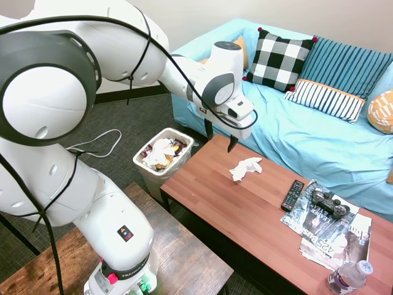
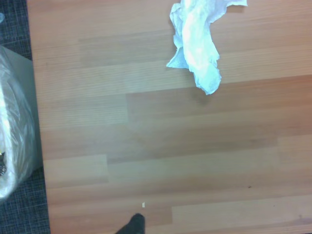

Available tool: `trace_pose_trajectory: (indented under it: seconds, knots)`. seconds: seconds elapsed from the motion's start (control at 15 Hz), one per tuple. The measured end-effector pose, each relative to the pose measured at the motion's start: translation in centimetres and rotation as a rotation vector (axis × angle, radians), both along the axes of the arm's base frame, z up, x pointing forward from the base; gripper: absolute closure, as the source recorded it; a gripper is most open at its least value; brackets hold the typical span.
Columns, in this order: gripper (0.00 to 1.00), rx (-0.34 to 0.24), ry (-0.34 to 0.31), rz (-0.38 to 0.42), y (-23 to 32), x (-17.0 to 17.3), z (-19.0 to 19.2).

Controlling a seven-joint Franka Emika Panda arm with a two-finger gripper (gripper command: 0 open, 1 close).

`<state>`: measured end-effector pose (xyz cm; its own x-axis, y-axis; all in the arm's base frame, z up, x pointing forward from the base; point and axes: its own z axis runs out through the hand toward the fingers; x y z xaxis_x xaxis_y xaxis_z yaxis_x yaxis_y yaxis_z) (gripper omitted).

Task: Throw the tissue in the trash bin

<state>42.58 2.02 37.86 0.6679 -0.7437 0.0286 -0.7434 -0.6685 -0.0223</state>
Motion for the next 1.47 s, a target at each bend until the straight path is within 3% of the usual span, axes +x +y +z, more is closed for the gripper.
trace_pose_trajectory:
  seconds: [0.2, 0.4, 1.0, 1.47]
  knots:
    - [0.00, 0.014, -0.035, -0.011, 0.1, 0.8, -0.4]
    - [0.00, 0.021, -0.059, -0.043, 0.4, 3.4, -4.6]
    - [0.00, -0.063, 0.027, -0.148, 0.2, 17.0, -20.2]
    - [0.00, -0.079, 0.066, -0.174, -0.6, 19.8, -25.9]
